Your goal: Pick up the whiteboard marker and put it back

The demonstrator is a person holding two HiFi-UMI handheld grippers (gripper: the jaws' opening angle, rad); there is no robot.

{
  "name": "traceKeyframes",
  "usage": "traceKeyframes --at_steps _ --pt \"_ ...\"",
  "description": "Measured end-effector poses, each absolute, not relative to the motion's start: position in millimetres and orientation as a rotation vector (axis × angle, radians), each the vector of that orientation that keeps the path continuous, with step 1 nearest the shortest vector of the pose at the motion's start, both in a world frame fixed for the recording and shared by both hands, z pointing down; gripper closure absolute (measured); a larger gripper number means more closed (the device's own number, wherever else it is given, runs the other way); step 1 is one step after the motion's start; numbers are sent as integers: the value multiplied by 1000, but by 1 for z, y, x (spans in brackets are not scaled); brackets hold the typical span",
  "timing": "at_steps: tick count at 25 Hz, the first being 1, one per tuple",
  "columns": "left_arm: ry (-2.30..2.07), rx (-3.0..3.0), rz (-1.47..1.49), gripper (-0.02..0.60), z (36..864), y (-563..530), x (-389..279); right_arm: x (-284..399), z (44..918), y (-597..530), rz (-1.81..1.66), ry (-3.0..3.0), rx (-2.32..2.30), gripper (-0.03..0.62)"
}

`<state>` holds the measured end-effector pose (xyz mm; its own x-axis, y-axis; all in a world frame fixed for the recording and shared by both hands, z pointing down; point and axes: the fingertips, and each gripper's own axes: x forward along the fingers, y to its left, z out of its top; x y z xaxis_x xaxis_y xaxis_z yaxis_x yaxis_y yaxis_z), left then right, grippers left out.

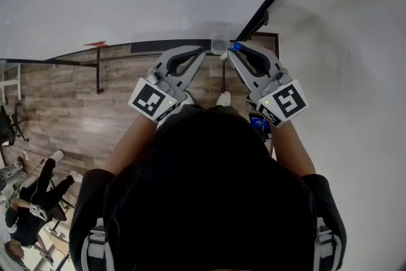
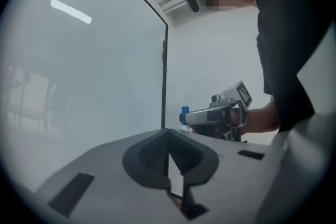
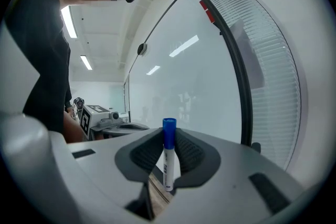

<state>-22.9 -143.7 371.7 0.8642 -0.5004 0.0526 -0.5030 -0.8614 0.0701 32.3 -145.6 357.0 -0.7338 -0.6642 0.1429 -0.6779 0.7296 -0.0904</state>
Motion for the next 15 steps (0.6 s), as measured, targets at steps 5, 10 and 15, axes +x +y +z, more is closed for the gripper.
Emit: traceKeyframes --at_steps 5,10,15 --pt "-778 2939 40 578 371 -142 -23 32 357 -142 223 -2829 1099 531" --pt "-774 2946 34 578 369 -141 -22 31 356 -141 221 -2831 1085 531" --pt "-779 2946 34 578 368 -141 -22 30 356 -141 224 -2830 1083 531"
